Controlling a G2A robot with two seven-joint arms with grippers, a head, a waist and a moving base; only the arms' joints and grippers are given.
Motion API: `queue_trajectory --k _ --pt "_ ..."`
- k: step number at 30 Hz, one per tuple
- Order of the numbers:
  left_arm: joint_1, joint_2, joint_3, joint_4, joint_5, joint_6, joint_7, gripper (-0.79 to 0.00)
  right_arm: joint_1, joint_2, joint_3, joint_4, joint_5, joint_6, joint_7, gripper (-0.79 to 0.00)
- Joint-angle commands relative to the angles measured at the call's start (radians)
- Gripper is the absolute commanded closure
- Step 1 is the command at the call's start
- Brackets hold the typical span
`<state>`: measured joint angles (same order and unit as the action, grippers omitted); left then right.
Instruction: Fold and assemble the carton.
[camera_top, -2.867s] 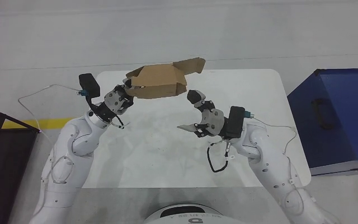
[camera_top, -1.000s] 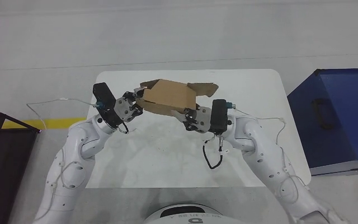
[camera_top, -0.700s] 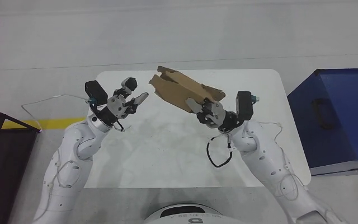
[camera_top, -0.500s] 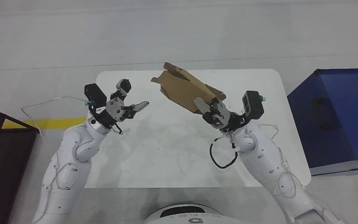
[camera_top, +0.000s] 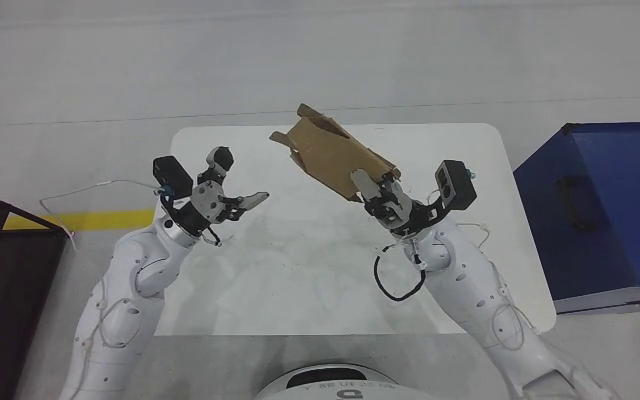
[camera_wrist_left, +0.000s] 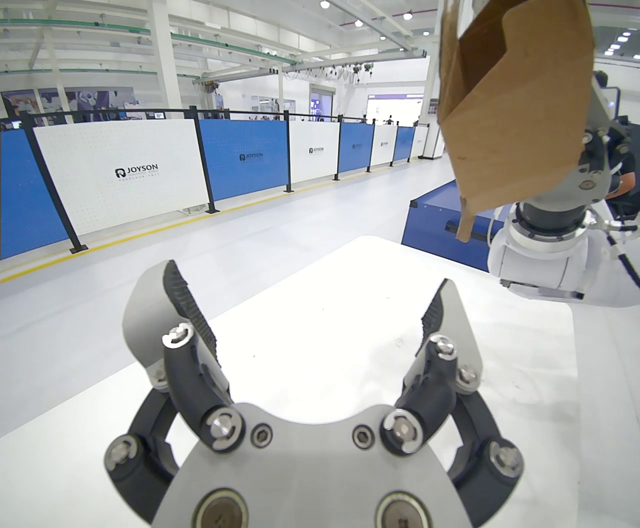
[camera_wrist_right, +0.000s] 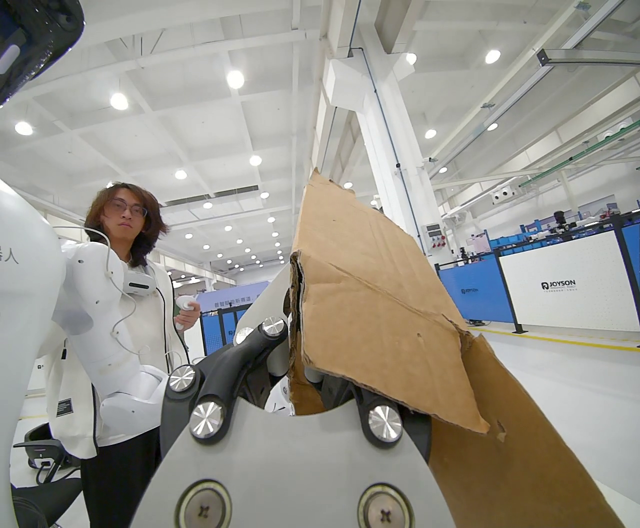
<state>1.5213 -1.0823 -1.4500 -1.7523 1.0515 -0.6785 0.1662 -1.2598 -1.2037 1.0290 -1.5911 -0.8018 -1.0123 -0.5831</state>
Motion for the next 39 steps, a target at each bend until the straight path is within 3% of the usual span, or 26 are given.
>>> queue_trajectory --k 1,6,8,13,16,20,25,31,35,39 --pt "0.005 -0.001 0.005 -0.006 0.002 0.005 0.0 -0.785 0.0 0.0 0.0 0.0 0.0 0.0 0.0 0.0" --pt "0.012 -0.004 0.022 -0.016 0.008 0.02 0.007 -0.785 -0.003 0.0 -0.002 -0.002 0.005 0.001 0.002 0.0" --pt "0.014 -0.005 0.028 -0.017 0.007 0.031 0.013 -0.785 -0.02 -0.005 -0.034 -0.022 0.096 0.0 -0.004 0.0" --pt "0.021 -0.008 0.036 -0.024 0.003 0.047 0.021 -0.785 0.011 -0.012 -0.212 -0.149 0.567 0.0 -0.032 0.0" --pt "0.027 -0.008 0.035 -0.025 -0.002 0.055 0.023 -0.785 0.04 -0.011 -0.277 -0.215 0.85 0.0 0.026 0.0" --pt "0.035 -0.008 0.025 -0.034 -0.007 0.056 0.022 -0.785 0.049 -0.018 -0.296 -0.286 1.259 0.0 0.238 0.0" --pt "0.042 -0.007 0.011 -0.042 -0.014 0.055 0.019 -0.785 0.004 -0.049 -0.232 -0.26 1.732 0.0 0.676 0.0" --pt "0.044 -0.006 -0.003 -0.046 -0.025 0.047 0.012 -0.785 -0.029 -0.101 -0.181 -0.155 2.135 0.0 1.12 0.0" --pt "0.044 -0.006 -0.007 -0.048 -0.032 0.042 0.009 -0.785 -0.027 -0.126 -0.102 -0.044 2.093 0.0 1.273 0.0" --pt "0.044 -0.006 -0.007 -0.048 -0.039 0.042 0.01 -0.785 -0.043 -0.158 0.094 0.001 1.62 0.0 1.278 0.0"
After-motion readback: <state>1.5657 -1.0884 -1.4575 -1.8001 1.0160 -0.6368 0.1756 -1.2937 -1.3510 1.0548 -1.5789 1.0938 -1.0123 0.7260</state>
